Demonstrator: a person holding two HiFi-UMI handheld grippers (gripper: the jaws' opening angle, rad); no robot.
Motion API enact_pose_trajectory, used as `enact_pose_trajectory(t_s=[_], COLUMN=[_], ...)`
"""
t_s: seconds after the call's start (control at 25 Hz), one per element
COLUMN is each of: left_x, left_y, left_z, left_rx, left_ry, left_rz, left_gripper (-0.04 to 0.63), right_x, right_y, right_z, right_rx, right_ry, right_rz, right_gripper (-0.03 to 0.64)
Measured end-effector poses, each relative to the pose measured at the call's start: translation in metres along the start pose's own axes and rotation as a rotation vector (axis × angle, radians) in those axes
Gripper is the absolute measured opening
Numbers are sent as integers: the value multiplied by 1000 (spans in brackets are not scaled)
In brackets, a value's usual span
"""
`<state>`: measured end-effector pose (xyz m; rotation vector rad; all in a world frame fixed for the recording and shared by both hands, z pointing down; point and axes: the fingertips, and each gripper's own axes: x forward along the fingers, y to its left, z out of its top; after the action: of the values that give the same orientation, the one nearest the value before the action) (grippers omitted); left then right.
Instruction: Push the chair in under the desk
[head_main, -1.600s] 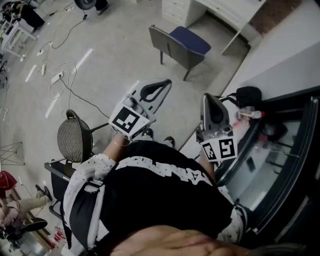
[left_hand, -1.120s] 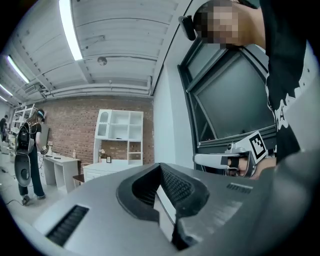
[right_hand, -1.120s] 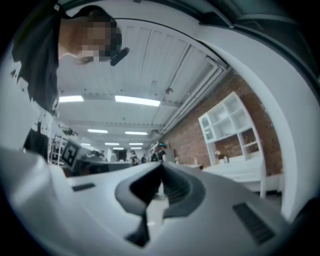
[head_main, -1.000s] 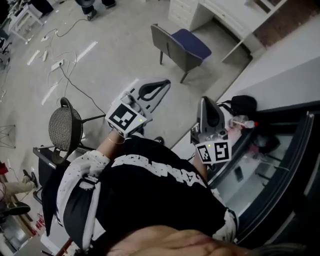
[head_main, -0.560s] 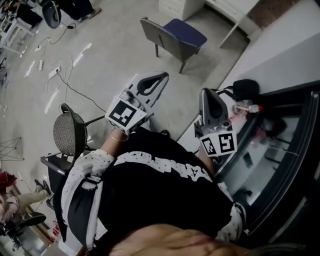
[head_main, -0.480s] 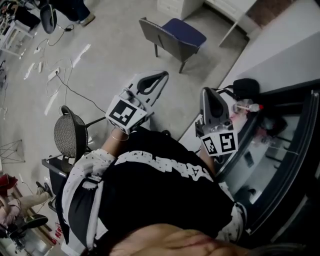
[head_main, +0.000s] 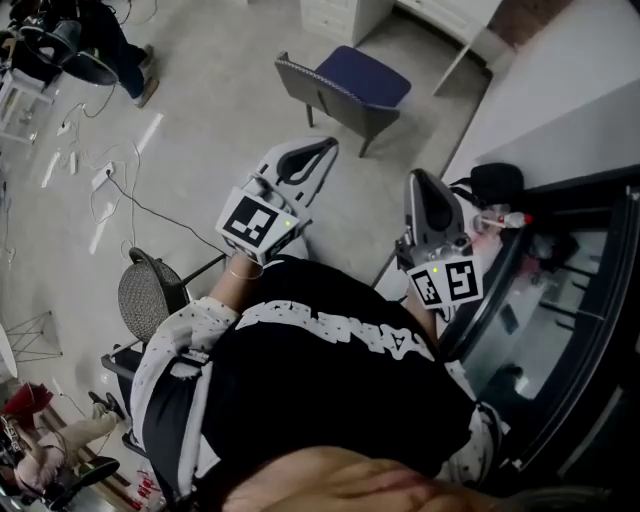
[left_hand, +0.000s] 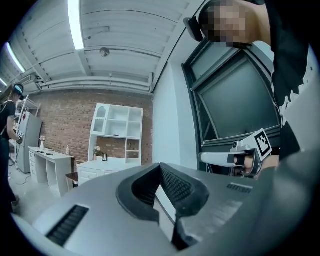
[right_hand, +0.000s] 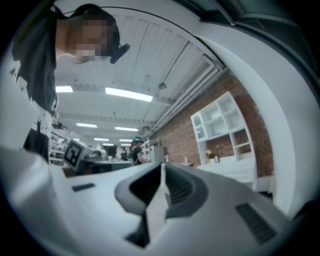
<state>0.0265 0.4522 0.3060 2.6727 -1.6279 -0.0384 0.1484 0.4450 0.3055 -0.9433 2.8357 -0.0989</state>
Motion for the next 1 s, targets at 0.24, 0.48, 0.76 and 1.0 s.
enact_pose_trajectory(t_s=[0.24,0.48,0.76,1.0], left_x=[9,19,30,36], left_y=[50,98,143,178], left_z=[-9,-14,-19,-31], left_rx=[18,-2,29,36], left_ry=[3,28,43,82], left_rz=[-36,-49,-80,-94], left_gripper=[32,32,32,32], right_x=[49,94,134,161], right_y=[4,3,0,-4], right_z=[-11,-19,-26,-41], right_rx=[-16,-31,-47,-39], right_ry=[32,60,82,112], right_rz=[-1,-19,-54,-88], right_gripper=[32,32,34,35])
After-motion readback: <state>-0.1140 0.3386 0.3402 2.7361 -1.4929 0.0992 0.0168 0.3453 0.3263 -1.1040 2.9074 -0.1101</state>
